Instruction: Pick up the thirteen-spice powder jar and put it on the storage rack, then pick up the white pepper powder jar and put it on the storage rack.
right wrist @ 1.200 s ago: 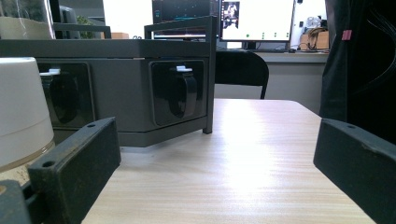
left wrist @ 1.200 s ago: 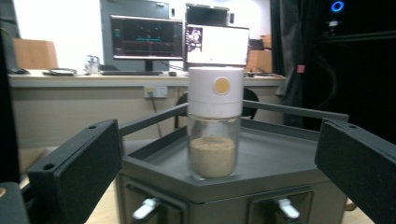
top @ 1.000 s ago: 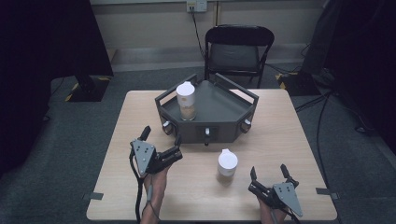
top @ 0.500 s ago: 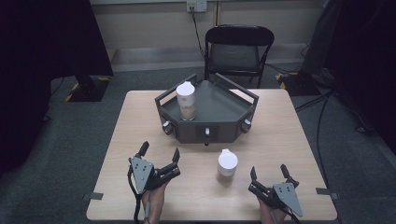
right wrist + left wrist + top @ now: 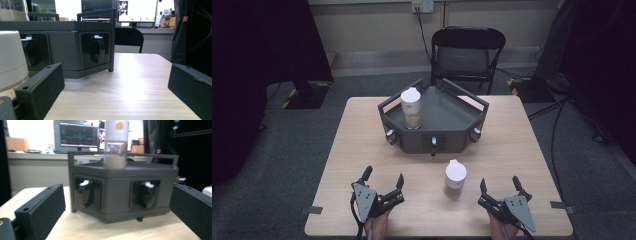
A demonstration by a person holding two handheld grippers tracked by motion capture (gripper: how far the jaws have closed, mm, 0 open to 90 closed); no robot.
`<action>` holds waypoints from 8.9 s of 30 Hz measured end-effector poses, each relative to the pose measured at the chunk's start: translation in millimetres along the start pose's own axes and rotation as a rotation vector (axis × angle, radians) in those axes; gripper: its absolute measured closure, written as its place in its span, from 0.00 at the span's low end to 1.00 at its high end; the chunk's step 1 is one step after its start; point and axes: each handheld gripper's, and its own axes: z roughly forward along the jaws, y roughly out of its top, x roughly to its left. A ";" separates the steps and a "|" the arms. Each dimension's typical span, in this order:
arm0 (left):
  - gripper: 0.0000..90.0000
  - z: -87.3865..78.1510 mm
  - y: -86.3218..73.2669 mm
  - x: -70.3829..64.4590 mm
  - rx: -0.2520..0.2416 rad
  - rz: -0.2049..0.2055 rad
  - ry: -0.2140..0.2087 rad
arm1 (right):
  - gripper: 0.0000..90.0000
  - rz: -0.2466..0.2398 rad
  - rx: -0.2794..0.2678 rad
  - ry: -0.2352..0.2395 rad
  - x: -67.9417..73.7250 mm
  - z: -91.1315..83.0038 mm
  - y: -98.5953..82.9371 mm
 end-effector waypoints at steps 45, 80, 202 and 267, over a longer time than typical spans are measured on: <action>0.00 -2.9 -34.0 -3.7 0.038 0.032 0.101 | 0.00 0.003 -0.001 -0.001 -0.2 0.0 -0.3; 0.00 -2.5 -33.9 -6.1 0.039 0.033 0.120 | 0.00 0.013 -0.037 0.116 8.7 -5.9 21.9; 0.00 -2.5 -33.9 -6.5 0.038 0.033 0.122 | 0.34 -0.001 0.113 0.372 34.1 41.9 63.8; 0.00 -2.7 -33.9 -6.2 0.038 0.033 0.120 | 0.34 -0.046 0.082 0.457 25.9 109.5 164.3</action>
